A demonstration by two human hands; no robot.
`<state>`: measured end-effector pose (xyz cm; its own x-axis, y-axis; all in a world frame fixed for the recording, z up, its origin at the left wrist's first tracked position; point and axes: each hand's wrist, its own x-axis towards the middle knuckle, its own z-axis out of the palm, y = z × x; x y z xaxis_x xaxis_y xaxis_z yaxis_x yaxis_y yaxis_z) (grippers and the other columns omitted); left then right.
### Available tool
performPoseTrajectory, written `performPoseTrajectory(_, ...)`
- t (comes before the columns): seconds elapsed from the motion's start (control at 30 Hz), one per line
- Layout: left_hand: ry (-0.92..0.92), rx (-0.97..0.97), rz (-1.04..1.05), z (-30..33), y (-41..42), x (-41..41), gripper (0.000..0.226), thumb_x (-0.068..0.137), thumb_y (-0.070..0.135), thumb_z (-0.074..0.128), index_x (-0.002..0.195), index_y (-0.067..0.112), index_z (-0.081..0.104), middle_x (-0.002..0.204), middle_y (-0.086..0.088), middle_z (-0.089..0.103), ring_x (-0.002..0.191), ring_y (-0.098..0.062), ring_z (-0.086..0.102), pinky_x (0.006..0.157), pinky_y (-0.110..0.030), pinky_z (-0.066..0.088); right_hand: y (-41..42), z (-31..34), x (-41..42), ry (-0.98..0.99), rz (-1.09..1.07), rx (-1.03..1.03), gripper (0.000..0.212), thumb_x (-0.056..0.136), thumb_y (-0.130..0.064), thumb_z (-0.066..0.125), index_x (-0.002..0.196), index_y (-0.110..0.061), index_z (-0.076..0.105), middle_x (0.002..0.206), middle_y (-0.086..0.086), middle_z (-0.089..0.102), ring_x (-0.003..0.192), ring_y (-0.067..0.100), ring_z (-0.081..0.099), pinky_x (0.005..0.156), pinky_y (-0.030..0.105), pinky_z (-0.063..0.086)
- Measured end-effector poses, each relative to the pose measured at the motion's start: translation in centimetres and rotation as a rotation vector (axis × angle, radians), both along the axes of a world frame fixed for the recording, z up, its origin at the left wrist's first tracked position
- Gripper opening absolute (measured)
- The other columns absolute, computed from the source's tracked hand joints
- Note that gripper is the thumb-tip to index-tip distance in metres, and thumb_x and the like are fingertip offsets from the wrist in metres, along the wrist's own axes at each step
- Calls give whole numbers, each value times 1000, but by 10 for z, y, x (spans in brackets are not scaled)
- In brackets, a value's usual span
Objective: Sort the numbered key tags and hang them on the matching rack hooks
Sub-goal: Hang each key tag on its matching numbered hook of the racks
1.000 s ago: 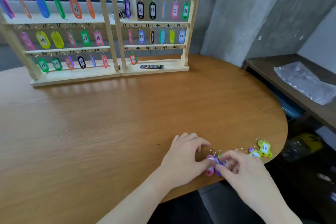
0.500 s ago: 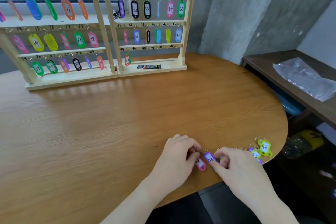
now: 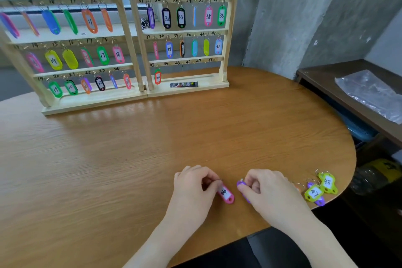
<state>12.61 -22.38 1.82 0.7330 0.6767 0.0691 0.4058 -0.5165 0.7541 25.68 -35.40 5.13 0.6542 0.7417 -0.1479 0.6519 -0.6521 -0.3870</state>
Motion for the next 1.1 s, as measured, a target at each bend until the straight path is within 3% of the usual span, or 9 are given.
performPoseTrajectory(0.07,-69,-59,27,4,9,-4,16,91,30,71,76,35,72,77,22,64,84,-1,52,78,-23,40,10,-3,3,52,28,86,32,96,-47,61,70,-29,57,59,-9,57,61,8,55,57,26,44)
performPoseTrajectory(0.13,-130,-149,61,11,19,-7,20,92,21,70,74,29,71,70,22,65,69,-2,52,67,-16,37,22,-7,4,99,38,176,31,96,-44,62,70,-27,60,60,-9,60,58,9,54,58,32,47)
performPoseTrajectory(0.23,-168,-207,55,22,35,-11,23,97,13,62,76,20,69,63,12,70,57,-5,49,59,-15,37,43,-7,2,242,42,270,26,98,-34,61,75,-23,64,66,-7,69,57,11,62,63,35,52)
performPoseTrajectory(0.37,-215,-201,134,29,64,-11,20,96,10,63,79,16,71,67,4,72,56,-3,55,58,-12,39,79,2,6,485,36,392,17,102,-19,58,88,-17,67,73,-5,76,55,15,68,54,19,46)
performPoseTrajectory(0.47,-244,-142,227,28,96,-2,22,93,13,67,77,26,72,74,9,73,62,-4,55,59,-14,39,117,7,14,565,13,507,16,103,-17,56,94,-11,68,75,0,77,55,16,65,50,15,41)
performPoseTrajectory(0.67,-311,-149,354,39,156,19,19,91,19,70,72,22,72,72,7,73,61,-3,57,61,-21,39,191,24,26,672,-3,695,22,105,-17,50,93,-8,66,67,-2,68,58,14,59,51,14,42)
performPoseTrajectory(0.87,-320,-97,361,49,199,37,20,94,20,67,75,22,73,77,6,74,74,-8,65,67,-19,45,256,32,50,578,-7,807,22,104,-20,52,91,-11,66,72,6,68,54,8,56,56,19,48)
performPoseTrajectory(0.97,-363,-83,375,53,213,48,18,94,15,66,78,23,70,75,8,73,75,-7,65,67,-14,44,283,29,60,487,-18,927,20,103,-19,55,87,-13,67,68,-1,66,53,9,56,56,20,48)
performPoseTrajectory(1.1,-399,-66,358,54,232,65,18,95,14,67,80,24,69,73,6,72,74,-9,65,68,-18,46,317,17,66,379,-57,1002,21,98,-24,58,79,-23,67,64,-6,66,58,16,59,65,41,54)
